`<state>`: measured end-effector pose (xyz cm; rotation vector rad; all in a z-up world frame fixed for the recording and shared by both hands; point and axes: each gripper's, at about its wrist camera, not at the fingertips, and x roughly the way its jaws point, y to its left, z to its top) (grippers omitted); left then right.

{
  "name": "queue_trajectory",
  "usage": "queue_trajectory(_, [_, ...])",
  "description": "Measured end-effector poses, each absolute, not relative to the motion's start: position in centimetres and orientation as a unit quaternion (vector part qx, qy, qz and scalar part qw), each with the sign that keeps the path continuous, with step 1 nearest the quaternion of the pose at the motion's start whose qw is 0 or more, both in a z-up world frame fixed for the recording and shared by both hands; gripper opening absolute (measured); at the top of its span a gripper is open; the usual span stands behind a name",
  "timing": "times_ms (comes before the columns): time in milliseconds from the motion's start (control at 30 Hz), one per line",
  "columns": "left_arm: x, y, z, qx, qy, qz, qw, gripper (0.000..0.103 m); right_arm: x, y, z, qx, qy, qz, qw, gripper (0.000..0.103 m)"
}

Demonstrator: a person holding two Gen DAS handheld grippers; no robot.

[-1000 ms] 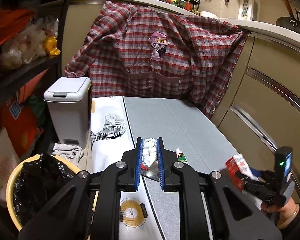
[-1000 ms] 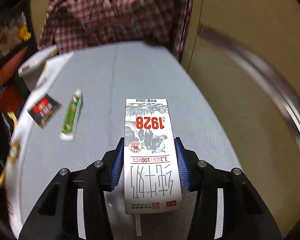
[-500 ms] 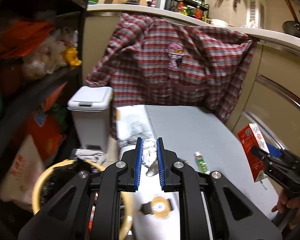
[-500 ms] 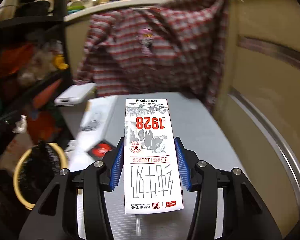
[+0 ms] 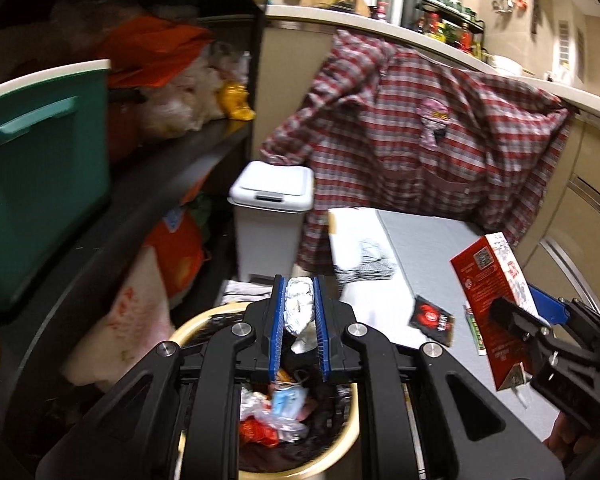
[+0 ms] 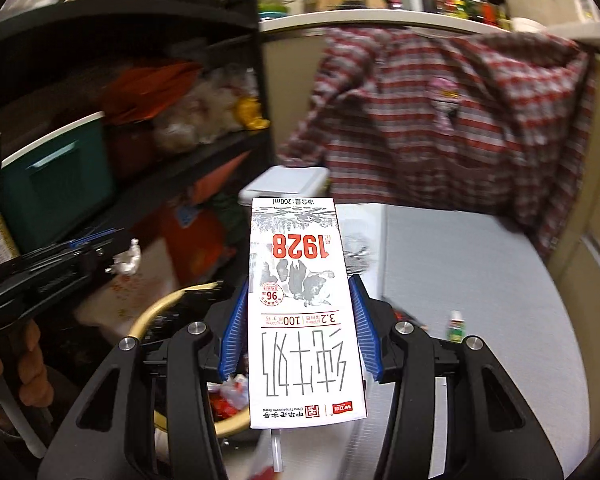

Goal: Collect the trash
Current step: 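Carry the tissue and white carton over the bin and open both grippers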

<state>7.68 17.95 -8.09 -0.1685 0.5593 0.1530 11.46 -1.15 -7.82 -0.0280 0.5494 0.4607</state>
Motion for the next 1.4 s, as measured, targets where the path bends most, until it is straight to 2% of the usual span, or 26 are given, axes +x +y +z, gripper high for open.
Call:
queue_trajectory(400, [7.3, 21.1, -8.9, -0.098, 0.282, 0.094, 0.95, 0.014, 11.4, 6.2, -9.0, -0.046, 0.285, 0.276, 0.917, 0.049])
queue_trajectory(1033, [11.4, 23.0, -12.7, -0.129, 0.333, 0.077, 0.931, 0.015, 15.2, 9.4, -13.8, -0.052, 0.336, 0.271, 0.9, 0.049])
queue_trajectory(1067, [11.6, 23.1, -12.9, -0.129, 0.336, 0.082, 0.929, 0.017, 15.4, 9.5, -14.0, -0.051, 0.338, 0.272, 0.899, 0.051])
queue_trajectory(1100, [11.6, 23.1, -13.0, -0.127, 0.336, 0.09, 0.929, 0.032, 15.5, 9.7, -14.2, -0.049, 0.343, 0.277, 0.896, 0.052])
queue_trajectory(1133, [11.6, 23.2, -13.0, -0.125, 0.336, 0.095, 0.929, 0.043, 15.6, 9.7, -14.3, -0.048, 0.345, 0.279, 0.895, 0.053])
queue_trajectory(1167, [11.6, 23.3, -13.0, -0.123, 0.335, 0.102, 0.929, 0.068, 15.6, 9.8, -14.4, -0.047, 0.346, 0.281, 0.894, 0.062])
queue_trajectory(1200, [11.4, 23.3, -12.9, -0.118, 0.328, 0.12, 0.93, 0.082, 15.6, 9.8, -14.5, -0.046, 0.345, 0.281, 0.895, 0.065])
queue_trajectory(1267, [11.2, 23.2, -12.8, -0.105, 0.322, 0.139, 0.931, 0.087, 15.6, 9.8, -14.4, -0.046, 0.34, 0.276, 0.898, 0.07])
queue_trajectory(1400, [11.5, 23.3, -12.9, -0.093, 0.335, 0.155, 0.925, 0.088, 15.8, 9.3, -14.3, -0.044, 0.339, 0.264, 0.902, 0.072])
